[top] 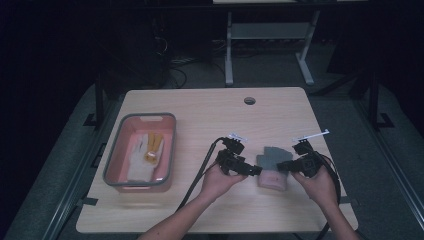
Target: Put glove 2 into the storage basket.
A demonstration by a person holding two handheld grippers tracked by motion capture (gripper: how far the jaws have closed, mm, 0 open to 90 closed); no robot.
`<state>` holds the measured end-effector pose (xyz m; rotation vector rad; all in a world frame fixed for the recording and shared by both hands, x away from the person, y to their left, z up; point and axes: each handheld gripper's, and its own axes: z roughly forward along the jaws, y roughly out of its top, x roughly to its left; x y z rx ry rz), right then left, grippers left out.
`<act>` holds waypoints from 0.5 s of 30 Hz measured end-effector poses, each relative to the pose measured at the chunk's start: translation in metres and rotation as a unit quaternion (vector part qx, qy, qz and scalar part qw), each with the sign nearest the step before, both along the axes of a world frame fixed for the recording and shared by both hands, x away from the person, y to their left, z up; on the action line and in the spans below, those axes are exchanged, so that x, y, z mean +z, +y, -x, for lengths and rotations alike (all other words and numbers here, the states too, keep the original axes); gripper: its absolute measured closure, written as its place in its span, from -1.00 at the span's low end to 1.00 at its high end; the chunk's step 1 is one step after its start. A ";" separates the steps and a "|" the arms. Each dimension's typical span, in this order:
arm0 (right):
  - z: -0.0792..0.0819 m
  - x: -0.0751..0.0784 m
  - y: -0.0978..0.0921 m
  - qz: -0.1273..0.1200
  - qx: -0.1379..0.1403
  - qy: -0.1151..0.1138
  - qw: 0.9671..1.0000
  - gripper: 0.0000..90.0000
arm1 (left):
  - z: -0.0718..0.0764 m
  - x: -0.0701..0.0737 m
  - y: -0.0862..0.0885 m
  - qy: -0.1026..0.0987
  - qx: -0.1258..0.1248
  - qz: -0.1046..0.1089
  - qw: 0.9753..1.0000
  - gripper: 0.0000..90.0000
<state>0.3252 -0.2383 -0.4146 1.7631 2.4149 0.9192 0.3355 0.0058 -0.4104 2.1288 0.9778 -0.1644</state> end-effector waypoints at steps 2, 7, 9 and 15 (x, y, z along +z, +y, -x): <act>0.002 0.000 -0.004 -0.004 -0.006 0.001 1.000 0.46 | 0.000 -0.002 -0.003 0.003 -0.003 -0.001 1.000 -0.47; 0.006 -0.002 -0.013 -0.014 -0.016 -0.002 1.000 0.37 | 0.000 -0.008 -0.011 0.011 -0.003 0.000 1.000 -0.44; 0.007 -0.004 -0.016 -0.020 -0.018 -0.002 1.000 0.33 | 0.000 -0.011 -0.013 0.013 -0.003 -0.002 1.000 -0.42; 0.010 -0.010 -0.020 -0.035 -0.023 0.004 0.999 0.24 | -0.002 -0.021 -0.020 0.028 0.001 -0.005 1.000 -0.34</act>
